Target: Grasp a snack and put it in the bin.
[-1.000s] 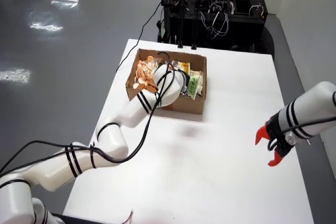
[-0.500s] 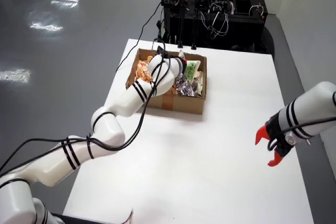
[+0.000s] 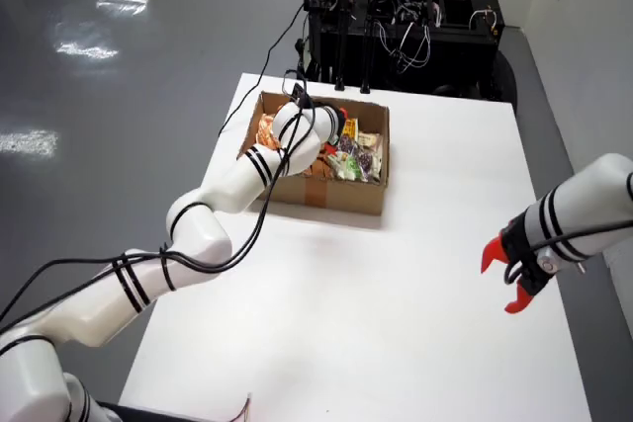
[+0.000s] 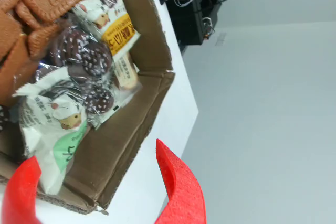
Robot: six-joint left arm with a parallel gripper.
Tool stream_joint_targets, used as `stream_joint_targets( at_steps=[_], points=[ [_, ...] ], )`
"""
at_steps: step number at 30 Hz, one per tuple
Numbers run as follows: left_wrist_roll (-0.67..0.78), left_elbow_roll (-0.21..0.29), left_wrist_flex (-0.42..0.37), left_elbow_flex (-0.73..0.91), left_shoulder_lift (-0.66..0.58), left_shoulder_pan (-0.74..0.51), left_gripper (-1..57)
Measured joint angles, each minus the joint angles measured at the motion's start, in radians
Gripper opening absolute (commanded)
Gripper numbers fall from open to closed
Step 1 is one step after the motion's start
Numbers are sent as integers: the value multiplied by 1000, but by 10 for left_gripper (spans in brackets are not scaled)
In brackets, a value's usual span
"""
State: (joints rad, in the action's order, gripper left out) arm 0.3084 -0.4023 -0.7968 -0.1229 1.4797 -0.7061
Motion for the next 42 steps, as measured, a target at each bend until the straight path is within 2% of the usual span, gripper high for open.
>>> stream_joint_targets(
  at_steps=[4,7,12,20,28,34,42],
  points=[
    [4,3,-27,-1,0,4,403],
    [9,4,-56,-14,7,-2,371],
    [12,6,-109,-52,24,-25,289],
    [2,7,-240,-150,34,-56,148],
    [-20,7,-352,-229,36,-112,36],
    [-36,14,-433,-240,36,-171,6],
    [-40,27,-494,-231,29,-259,-4]
  ],
)
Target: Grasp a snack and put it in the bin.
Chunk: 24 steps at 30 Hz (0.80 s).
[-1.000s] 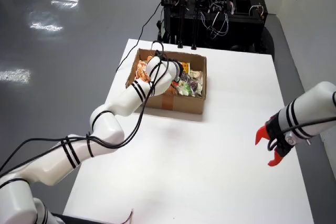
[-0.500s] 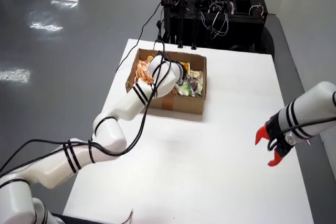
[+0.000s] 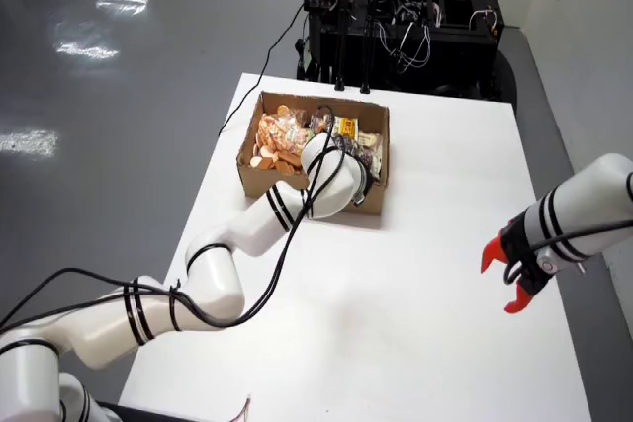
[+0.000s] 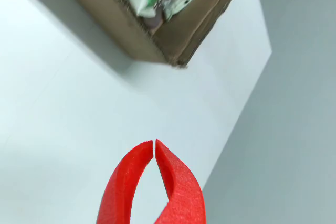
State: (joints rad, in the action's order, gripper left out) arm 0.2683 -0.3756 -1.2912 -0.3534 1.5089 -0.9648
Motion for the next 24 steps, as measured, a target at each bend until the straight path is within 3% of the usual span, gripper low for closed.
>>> stream_joint_targets(
  at_steps=[4,18,24],
  points=[
    [1,11,-27,56,-32,-39,-5],
    [60,25,-52,502,-301,-161,-5],
    [94,84,-47,643,-383,-197,-5]
  ],
)
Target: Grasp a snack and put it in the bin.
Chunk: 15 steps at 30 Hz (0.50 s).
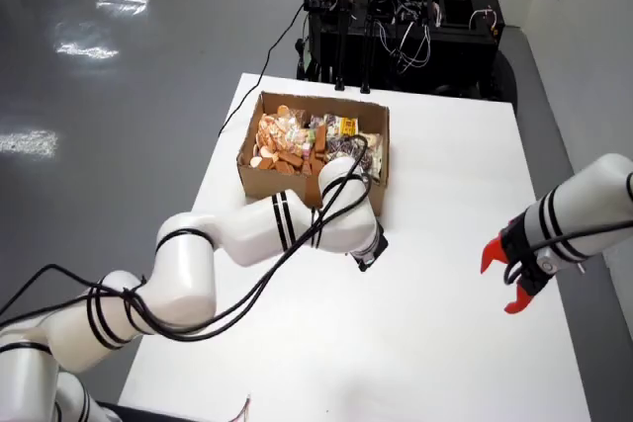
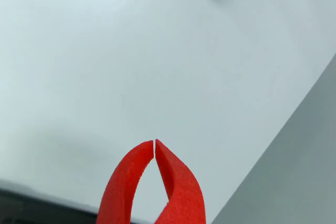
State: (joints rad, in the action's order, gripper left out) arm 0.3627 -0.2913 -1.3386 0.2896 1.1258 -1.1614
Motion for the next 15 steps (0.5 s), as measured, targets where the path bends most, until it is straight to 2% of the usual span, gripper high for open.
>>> stream_joint_targets(
  at_steps=[7,15],
  points=[
    [10,79,6,85,-47,-52,-4],
    [-1,160,10,97,-60,-109,-4]
  ],
)
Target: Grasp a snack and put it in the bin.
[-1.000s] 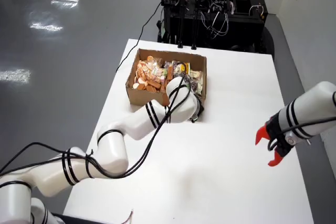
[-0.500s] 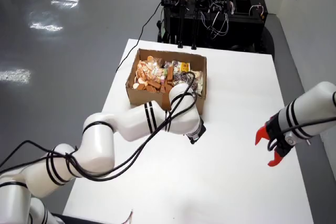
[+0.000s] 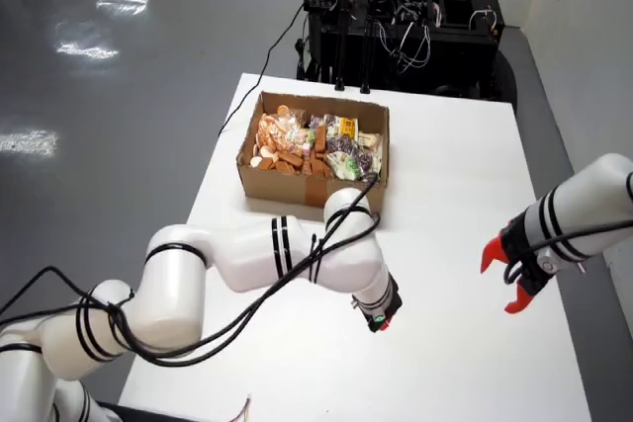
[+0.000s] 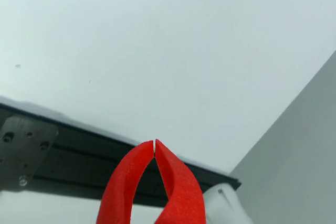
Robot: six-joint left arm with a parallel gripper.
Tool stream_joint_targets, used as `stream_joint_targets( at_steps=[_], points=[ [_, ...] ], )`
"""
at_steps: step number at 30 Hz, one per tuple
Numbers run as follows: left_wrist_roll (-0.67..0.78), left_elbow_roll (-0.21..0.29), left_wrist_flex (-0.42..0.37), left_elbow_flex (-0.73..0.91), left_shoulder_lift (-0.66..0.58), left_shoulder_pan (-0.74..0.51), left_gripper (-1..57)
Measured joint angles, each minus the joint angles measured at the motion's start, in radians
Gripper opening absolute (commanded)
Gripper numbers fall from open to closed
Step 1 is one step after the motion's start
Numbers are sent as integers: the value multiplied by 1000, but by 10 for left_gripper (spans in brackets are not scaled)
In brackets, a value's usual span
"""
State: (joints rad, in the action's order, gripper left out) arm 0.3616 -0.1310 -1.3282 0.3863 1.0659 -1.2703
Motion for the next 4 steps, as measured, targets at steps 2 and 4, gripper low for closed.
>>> stream_joint_targets(
  at_steps=[2,4],
  points=[
    [-8,19,0,-4,-1,-12,-4],
    [-15,37,1,-11,-1,-23,-4]
  ],
)
